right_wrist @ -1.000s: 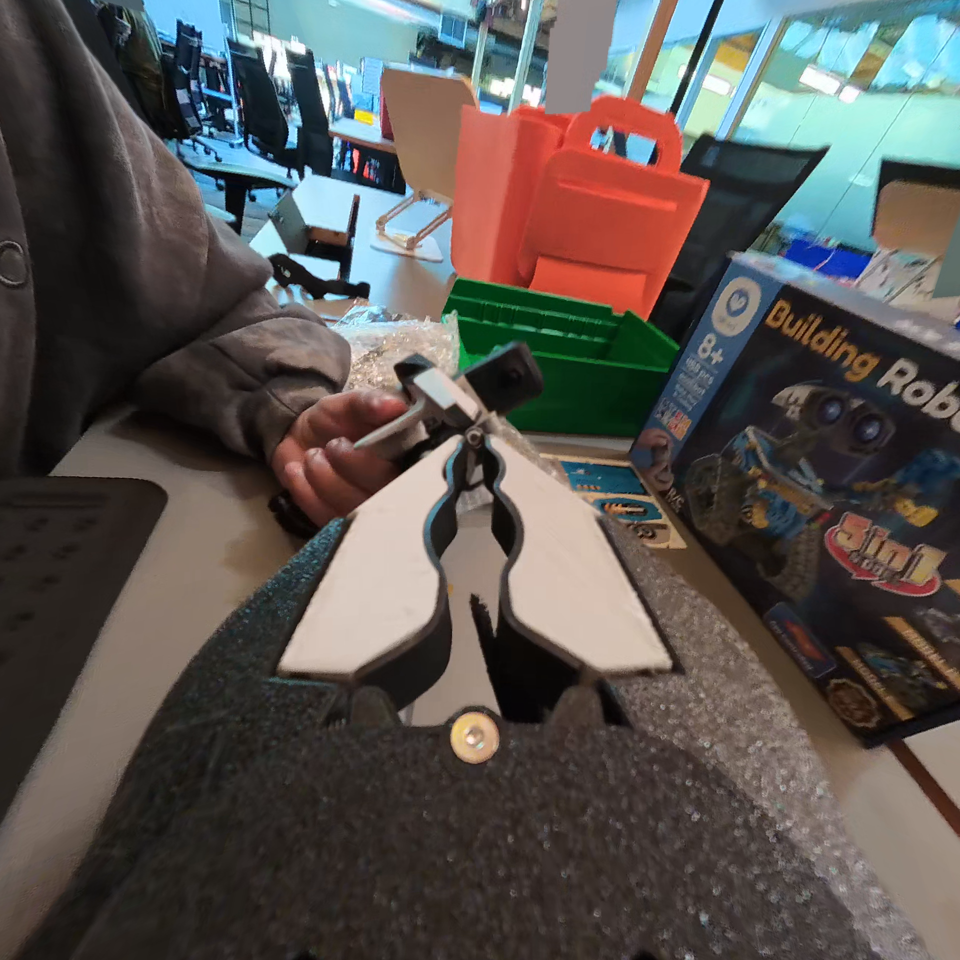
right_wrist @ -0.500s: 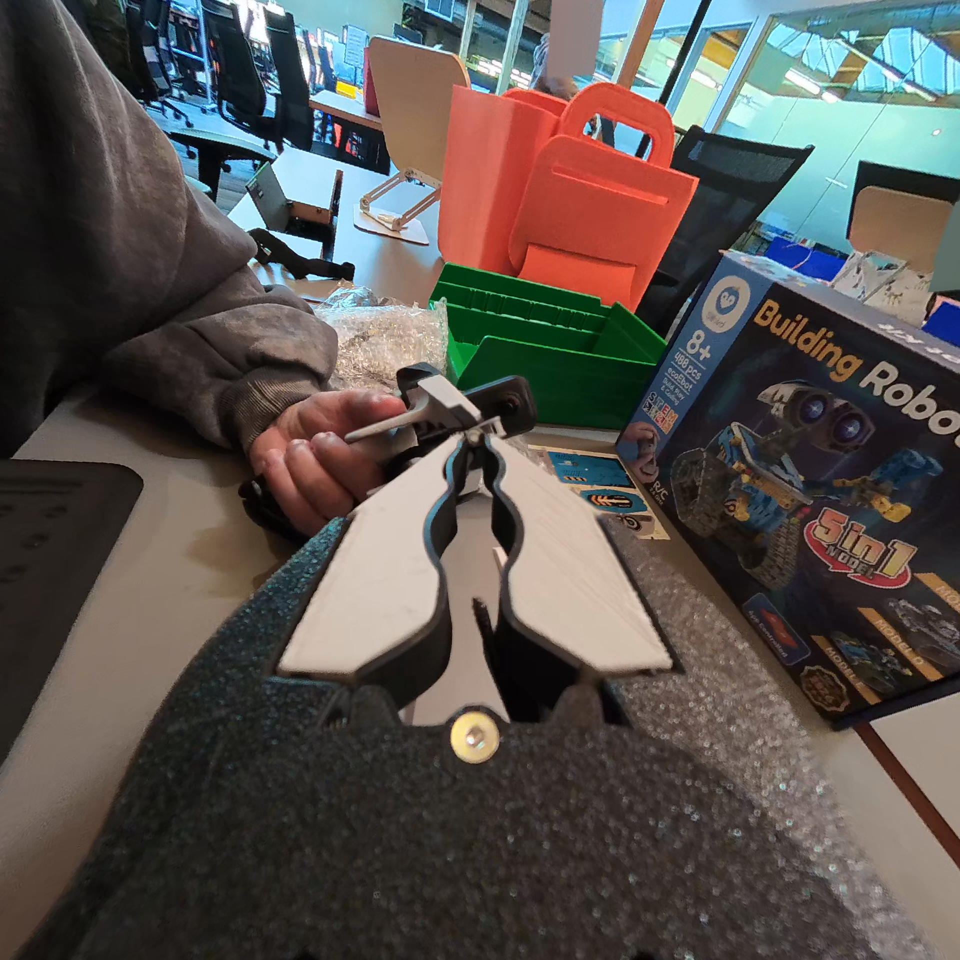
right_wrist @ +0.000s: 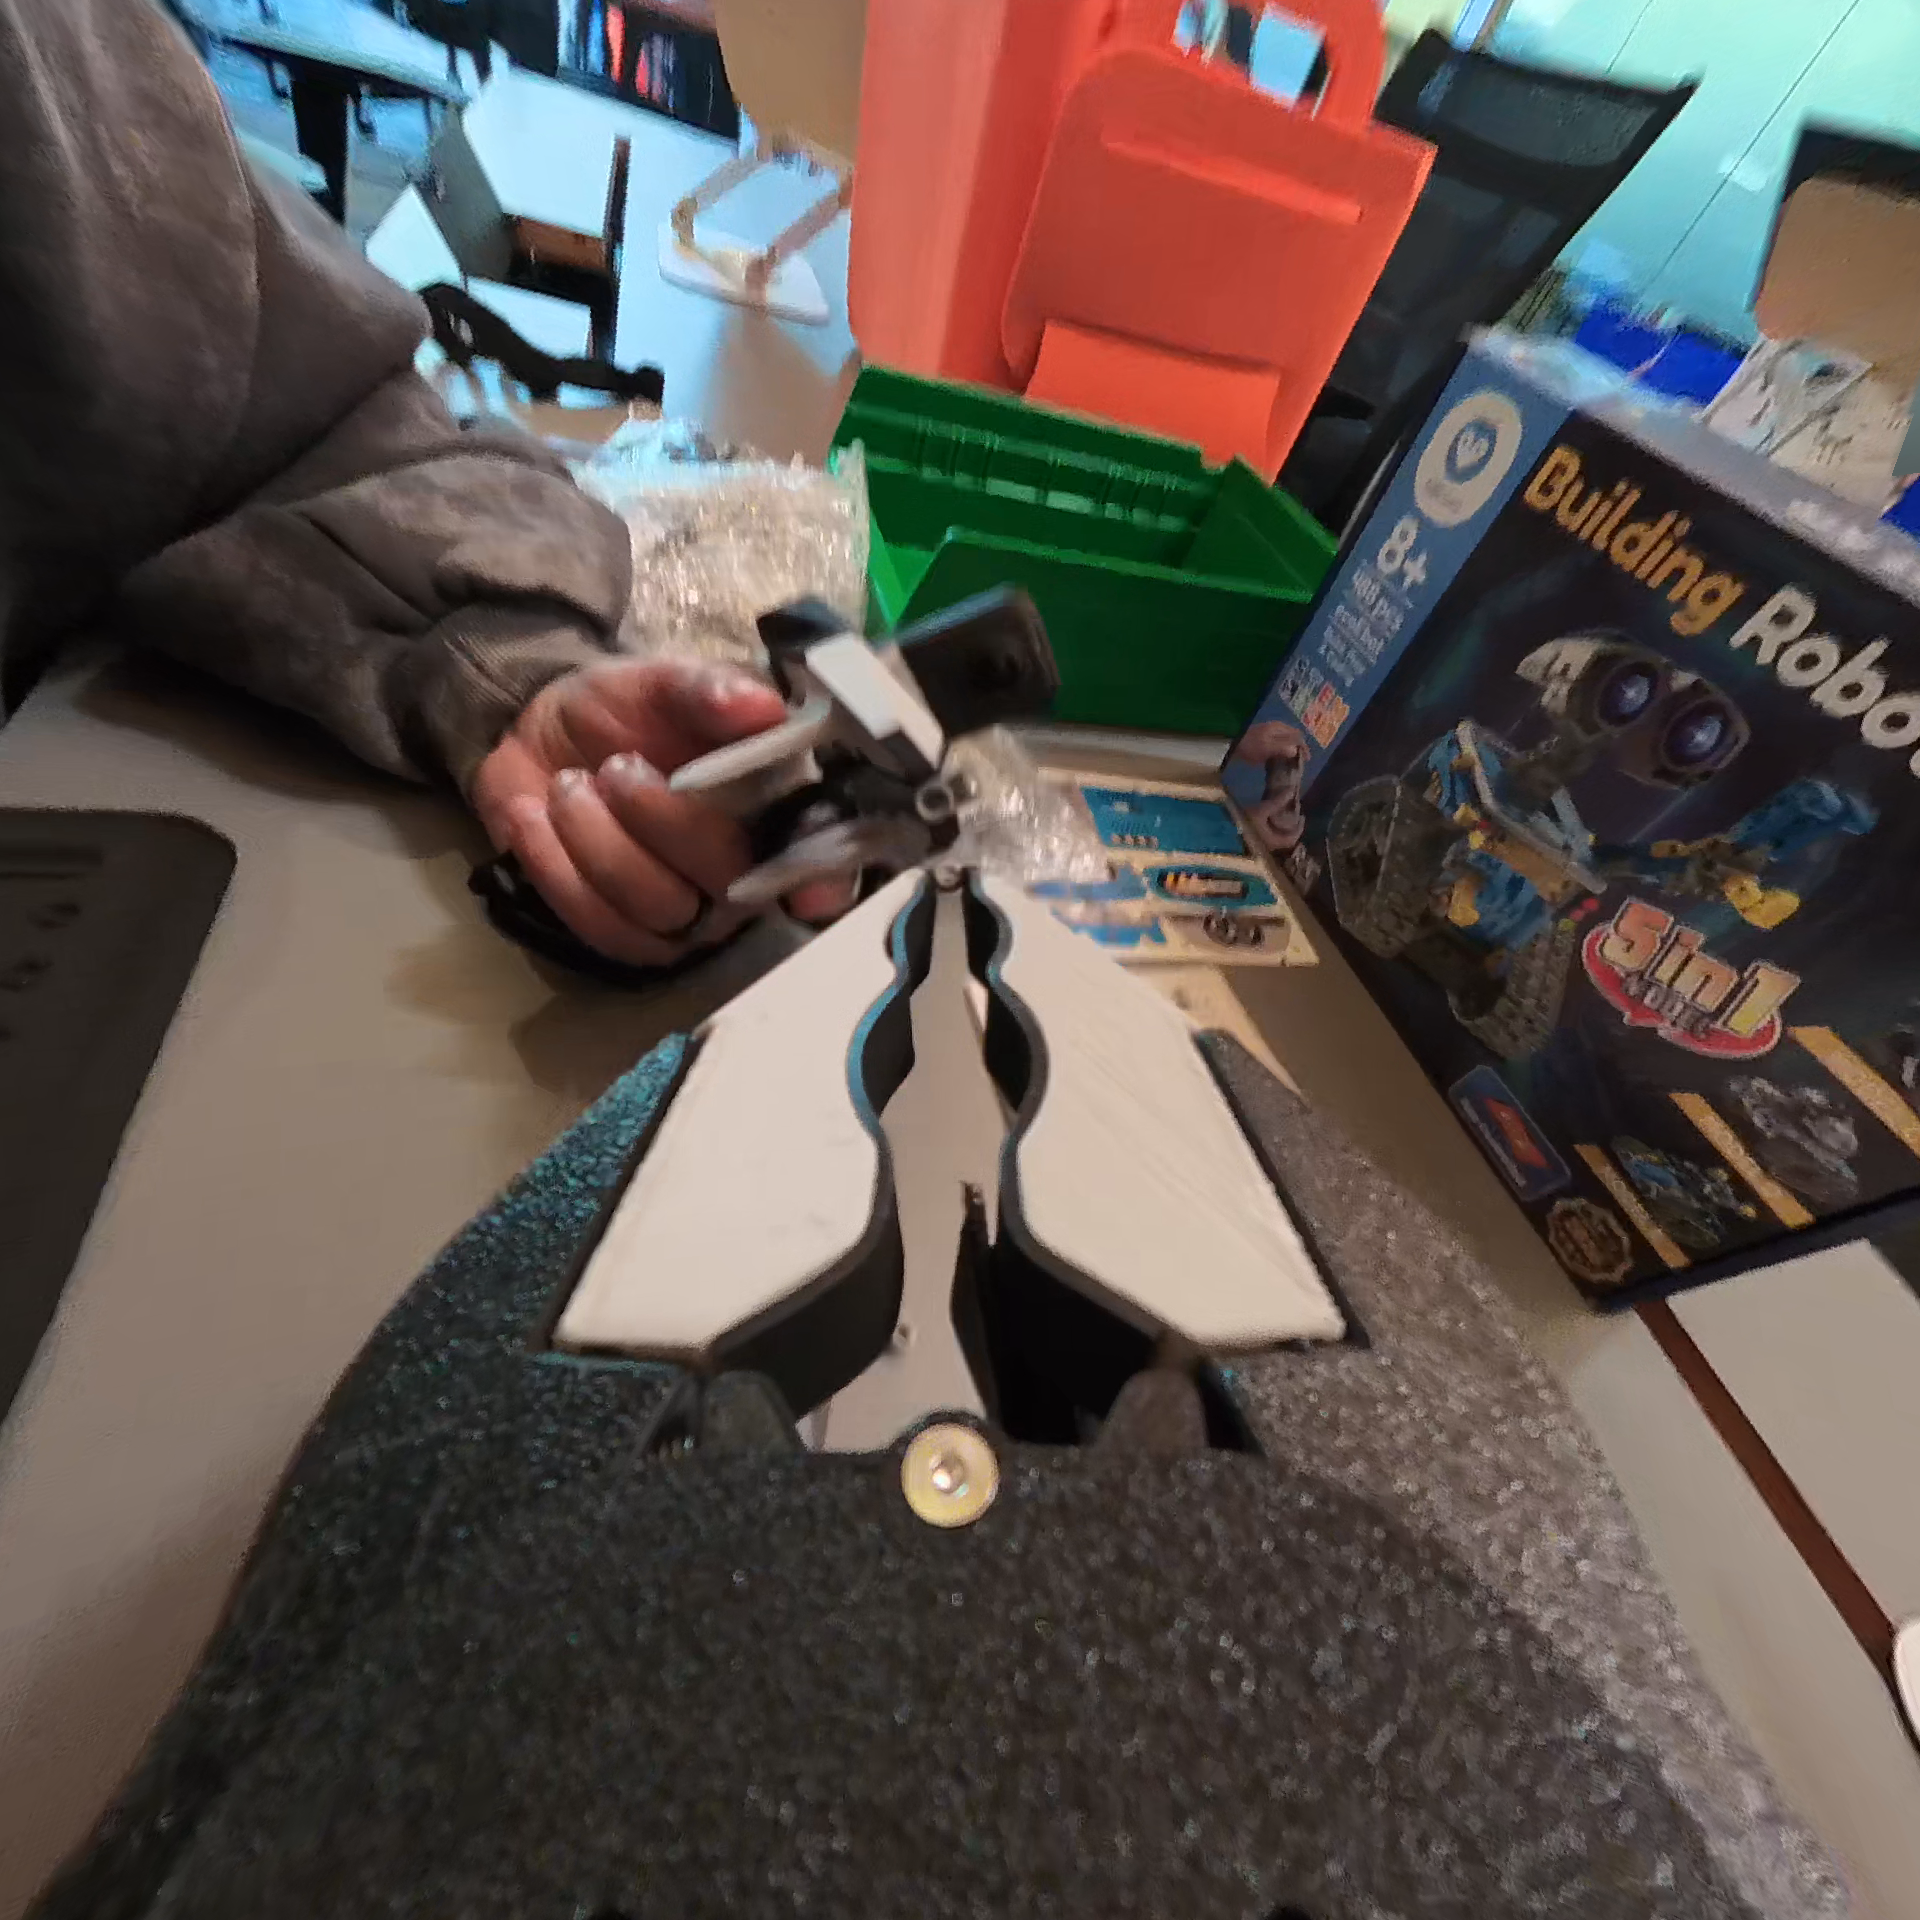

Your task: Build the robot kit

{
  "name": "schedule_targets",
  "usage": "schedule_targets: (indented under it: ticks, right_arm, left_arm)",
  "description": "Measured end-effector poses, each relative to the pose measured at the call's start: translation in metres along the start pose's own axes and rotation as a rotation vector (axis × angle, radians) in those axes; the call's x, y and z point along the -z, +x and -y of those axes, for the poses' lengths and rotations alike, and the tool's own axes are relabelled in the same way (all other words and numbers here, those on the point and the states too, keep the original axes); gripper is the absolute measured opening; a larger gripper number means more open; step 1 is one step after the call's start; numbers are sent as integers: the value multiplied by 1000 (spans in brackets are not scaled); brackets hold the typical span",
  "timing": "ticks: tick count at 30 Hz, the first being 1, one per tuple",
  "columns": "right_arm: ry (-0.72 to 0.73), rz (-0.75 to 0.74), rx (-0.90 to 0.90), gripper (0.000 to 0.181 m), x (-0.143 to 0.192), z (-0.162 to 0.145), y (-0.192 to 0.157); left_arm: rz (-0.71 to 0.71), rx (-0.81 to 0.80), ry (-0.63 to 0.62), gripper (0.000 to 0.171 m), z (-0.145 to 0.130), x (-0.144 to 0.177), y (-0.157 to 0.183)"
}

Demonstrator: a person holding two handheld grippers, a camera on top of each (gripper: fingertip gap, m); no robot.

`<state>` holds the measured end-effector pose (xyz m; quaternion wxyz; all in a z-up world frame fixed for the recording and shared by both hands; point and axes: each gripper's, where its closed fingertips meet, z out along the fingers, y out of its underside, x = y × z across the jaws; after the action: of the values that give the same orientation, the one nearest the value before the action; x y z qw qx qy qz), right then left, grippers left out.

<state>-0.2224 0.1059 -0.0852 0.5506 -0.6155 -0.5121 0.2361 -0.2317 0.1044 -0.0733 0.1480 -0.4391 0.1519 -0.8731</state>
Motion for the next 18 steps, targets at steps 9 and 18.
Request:
schedule_targets:
  ticks: [9,18]
  right_arm:
    - [-701,109,-214,5,98,-160,20]
    - [-831,94,-301,5,137,-205,23]
  left_arm:
    - [299,-527,-305,6,-30,1,-21]
    - [300,-522,-358,6,-41,0,-24]
